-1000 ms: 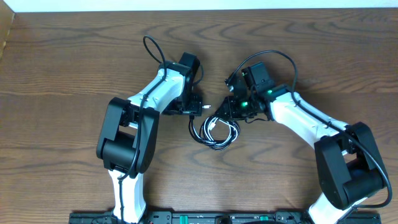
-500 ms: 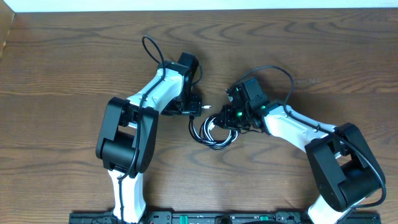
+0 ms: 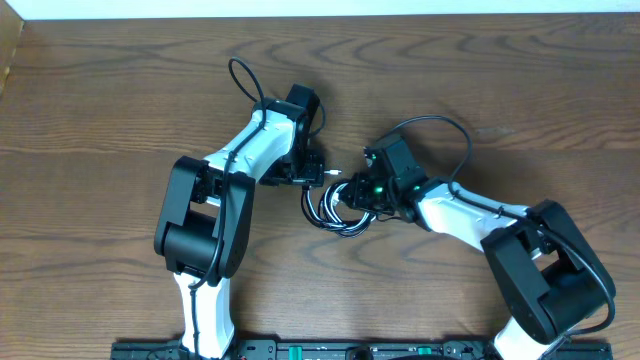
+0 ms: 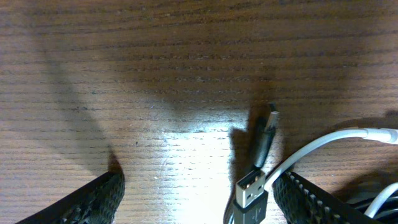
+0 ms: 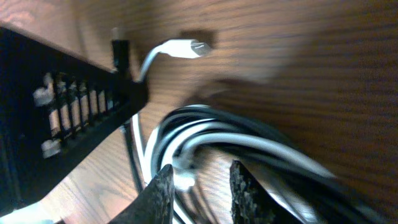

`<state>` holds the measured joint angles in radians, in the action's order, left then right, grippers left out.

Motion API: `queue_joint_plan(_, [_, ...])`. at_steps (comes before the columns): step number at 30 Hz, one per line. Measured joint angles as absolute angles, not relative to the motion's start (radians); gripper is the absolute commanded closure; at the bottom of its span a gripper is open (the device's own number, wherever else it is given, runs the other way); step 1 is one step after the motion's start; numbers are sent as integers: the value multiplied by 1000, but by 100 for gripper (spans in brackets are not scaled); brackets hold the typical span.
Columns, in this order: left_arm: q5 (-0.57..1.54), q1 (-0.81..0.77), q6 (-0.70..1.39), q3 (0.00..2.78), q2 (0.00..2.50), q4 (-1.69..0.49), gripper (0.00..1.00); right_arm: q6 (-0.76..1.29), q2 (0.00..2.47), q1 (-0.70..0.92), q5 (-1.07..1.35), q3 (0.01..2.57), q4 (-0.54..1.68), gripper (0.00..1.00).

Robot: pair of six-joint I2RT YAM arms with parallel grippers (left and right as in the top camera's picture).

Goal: Untangle cables

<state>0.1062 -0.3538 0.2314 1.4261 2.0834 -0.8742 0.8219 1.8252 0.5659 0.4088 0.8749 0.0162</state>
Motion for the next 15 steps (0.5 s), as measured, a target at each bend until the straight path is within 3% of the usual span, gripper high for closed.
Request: queue_joint_plan(15, [107, -354, 231, 1426, 2083, -873, 18, 849, 1826, 624, 347, 875, -73, 77])
